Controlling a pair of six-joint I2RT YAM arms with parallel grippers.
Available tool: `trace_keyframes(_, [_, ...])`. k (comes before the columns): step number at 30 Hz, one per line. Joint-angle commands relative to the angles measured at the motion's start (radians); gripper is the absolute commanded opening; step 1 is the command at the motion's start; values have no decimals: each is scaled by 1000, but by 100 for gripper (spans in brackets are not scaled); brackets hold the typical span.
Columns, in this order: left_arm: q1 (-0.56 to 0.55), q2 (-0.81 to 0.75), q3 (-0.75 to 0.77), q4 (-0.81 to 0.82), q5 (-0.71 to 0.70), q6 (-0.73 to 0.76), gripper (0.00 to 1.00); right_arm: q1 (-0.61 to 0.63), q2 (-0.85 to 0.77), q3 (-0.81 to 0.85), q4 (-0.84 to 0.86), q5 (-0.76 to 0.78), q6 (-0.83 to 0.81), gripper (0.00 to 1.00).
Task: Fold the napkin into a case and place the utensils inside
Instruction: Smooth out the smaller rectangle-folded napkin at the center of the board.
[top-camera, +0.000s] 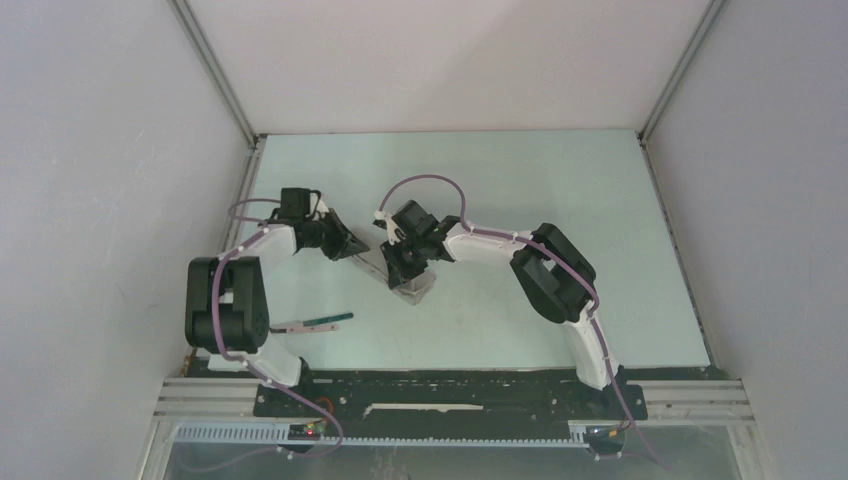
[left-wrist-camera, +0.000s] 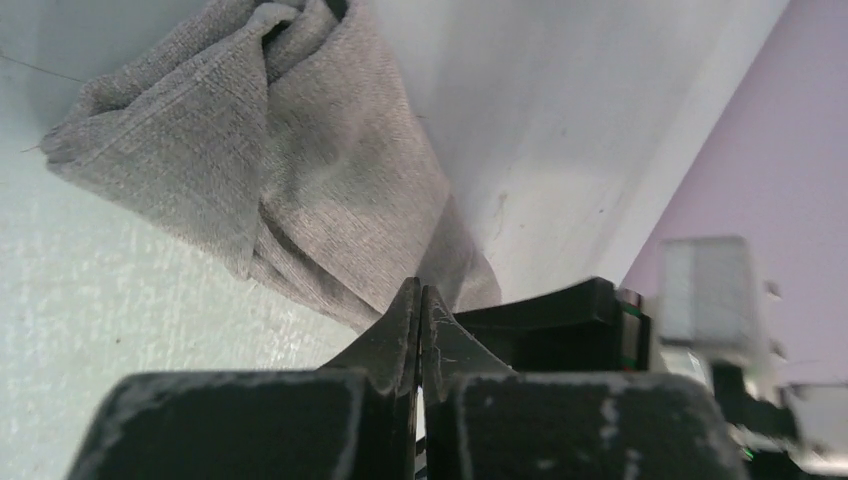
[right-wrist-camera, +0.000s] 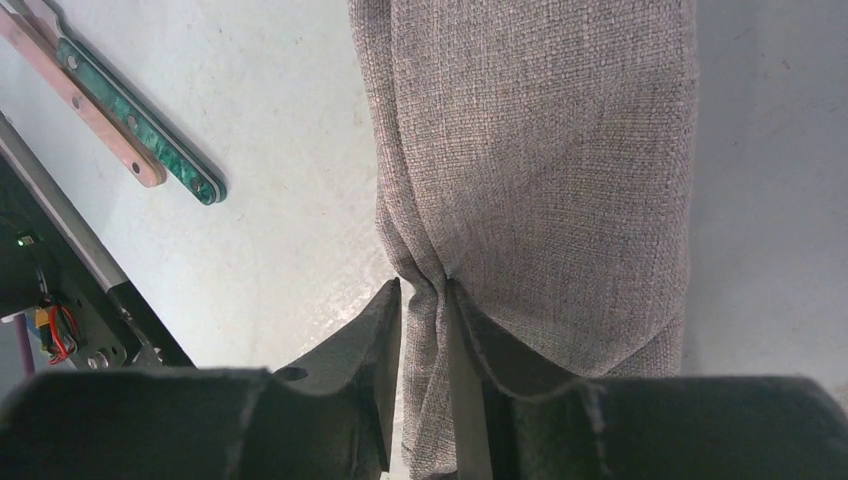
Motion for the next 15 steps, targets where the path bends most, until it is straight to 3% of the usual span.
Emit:
trace_keyframes(1, [-38, 88, 38, 35, -9, -19, 0, -4, -30, 14, 22, 7, 23, 33])
trace_keyframes(8, [11, 222, 35, 32, -78, 10, 0, -14, -79, 19, -20, 1, 51, 38])
trace_keyframes(15, [54, 209, 8, -11, -128, 41, 0, -73, -172, -28, 9, -82, 151, 43])
